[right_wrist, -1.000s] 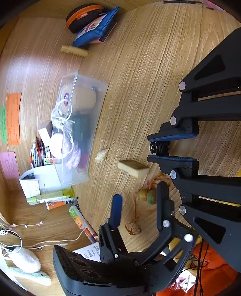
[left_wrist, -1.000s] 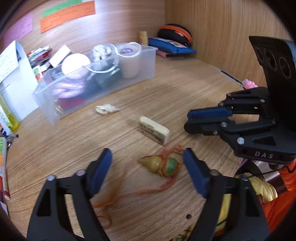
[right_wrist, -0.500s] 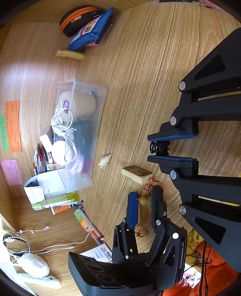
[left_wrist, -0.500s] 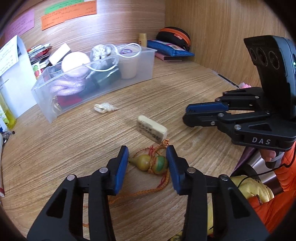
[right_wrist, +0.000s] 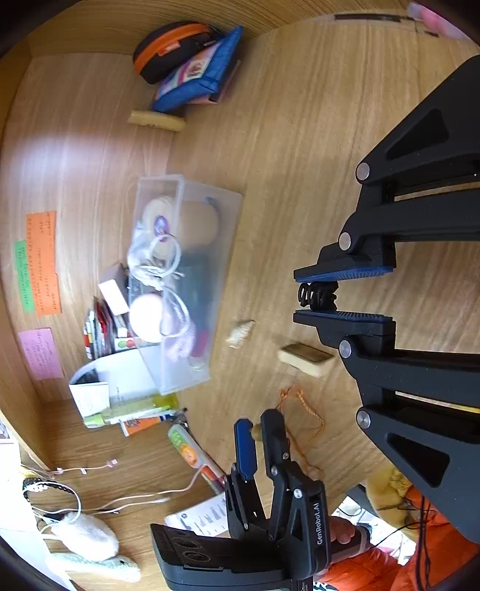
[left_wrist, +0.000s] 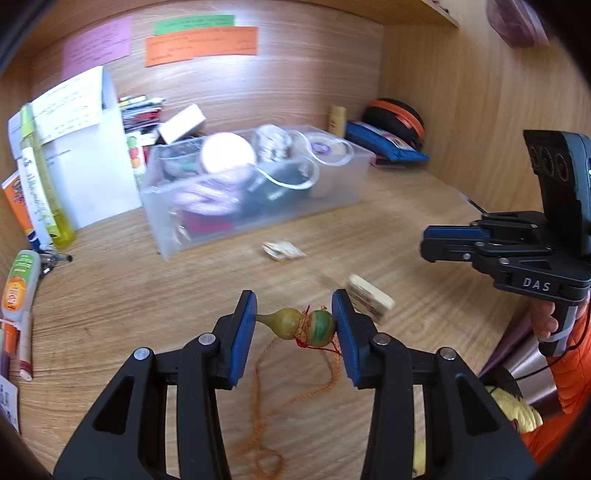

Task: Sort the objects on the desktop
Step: 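Grasp the green-yellow gourd with the left tool while the right lifts the clip, then carry the gourd and hair clip over the clear bin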

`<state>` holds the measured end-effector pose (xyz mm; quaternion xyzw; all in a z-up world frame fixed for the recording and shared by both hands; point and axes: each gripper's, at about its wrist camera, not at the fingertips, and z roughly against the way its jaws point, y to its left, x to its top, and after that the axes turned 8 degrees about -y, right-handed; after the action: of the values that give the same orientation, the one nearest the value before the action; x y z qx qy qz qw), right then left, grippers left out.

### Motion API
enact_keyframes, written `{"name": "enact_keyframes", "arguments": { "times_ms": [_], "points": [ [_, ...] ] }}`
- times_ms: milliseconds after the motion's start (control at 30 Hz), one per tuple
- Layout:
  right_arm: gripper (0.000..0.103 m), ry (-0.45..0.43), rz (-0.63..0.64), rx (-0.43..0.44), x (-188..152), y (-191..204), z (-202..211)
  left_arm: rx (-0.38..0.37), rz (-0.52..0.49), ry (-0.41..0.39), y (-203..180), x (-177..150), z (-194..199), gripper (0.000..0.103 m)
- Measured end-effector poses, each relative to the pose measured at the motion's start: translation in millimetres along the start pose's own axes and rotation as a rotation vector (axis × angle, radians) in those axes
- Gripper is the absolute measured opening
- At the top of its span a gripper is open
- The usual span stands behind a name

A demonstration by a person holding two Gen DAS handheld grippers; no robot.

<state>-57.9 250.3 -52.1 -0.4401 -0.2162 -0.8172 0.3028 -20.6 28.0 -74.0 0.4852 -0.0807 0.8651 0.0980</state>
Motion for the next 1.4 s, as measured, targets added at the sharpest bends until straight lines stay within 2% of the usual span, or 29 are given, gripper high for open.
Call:
{"name": "enact_keyframes", "arguments": {
  "times_ms": [433,733,1133,1400],
  "points": [
    [0.013,-0.069,0.025,-0.008,52.0,-10.7,-6.6,0.130,0.061,-0.084,43.8,30.8,4.9,0.042],
    [0.013,-0.099,0.012,-0.025,79.7,-27.6,-20.4,0.187,0.093,-0.137,71.8,61.5,0.1,0.042],
    [0.013,-0.115,-0.007,-0.072,112.5,-56.1,-41.6,0.203,0.104,-0.177,96.0,112.7,-25.9,0.042],
    [0.013,-0.073,-0.039,-0.080,108.2,-71.3,-67.2,0.183,0.127,-0.127,102.1,110.4,-61.7,0.042]
  ]
}}
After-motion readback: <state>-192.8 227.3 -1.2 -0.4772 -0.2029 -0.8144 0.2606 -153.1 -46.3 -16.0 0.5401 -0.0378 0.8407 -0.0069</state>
